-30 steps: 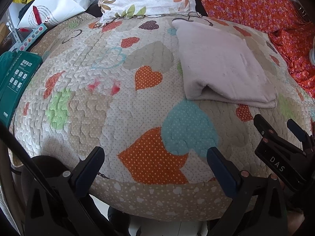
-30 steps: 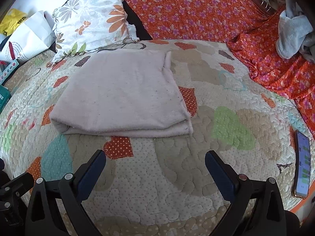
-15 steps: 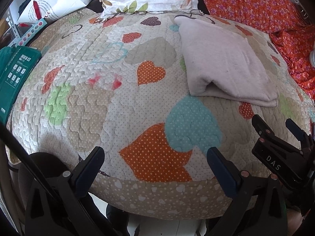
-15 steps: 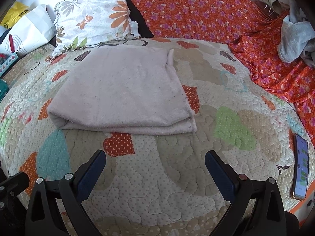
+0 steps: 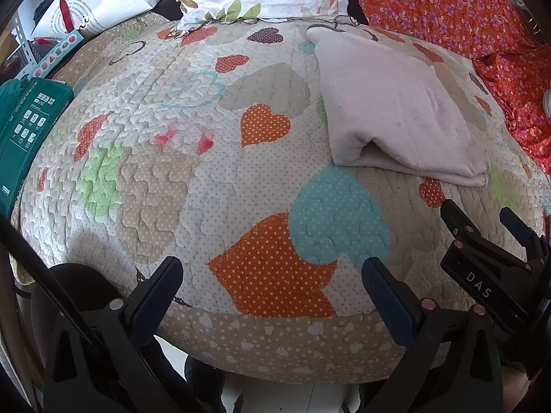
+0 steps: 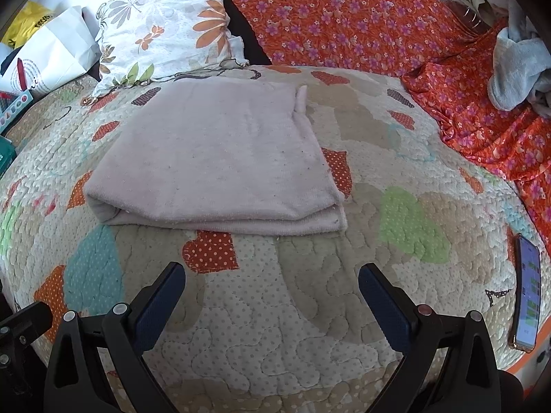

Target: Fold small clothes

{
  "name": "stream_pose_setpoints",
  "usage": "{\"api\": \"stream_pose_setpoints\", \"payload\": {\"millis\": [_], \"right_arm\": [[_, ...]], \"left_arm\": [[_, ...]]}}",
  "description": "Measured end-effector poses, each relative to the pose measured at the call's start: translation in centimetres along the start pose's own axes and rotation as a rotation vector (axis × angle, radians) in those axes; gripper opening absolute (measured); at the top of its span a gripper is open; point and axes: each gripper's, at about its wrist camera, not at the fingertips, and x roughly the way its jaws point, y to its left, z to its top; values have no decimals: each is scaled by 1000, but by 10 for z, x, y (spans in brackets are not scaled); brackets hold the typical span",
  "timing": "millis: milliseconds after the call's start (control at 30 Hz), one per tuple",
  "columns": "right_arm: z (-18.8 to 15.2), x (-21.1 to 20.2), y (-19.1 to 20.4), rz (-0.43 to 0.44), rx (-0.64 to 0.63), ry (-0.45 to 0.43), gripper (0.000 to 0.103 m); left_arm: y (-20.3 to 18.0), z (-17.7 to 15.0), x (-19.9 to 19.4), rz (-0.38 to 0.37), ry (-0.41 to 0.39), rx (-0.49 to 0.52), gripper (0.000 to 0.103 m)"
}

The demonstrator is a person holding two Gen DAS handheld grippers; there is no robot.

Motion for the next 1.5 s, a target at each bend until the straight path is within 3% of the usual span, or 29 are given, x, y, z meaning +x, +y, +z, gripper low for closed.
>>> {"api": "stream_pose_setpoints", "payload": {"millis": [933, 1500], "right_arm": [[0, 1, 3, 11, 2, 6, 102], [2, -4, 7, 11, 7, -8, 102]], "left_arm": [[-3, -2, 0, -8, 1, -3, 103], [-9, -3, -13, -42, -57, -5, 103]]}}
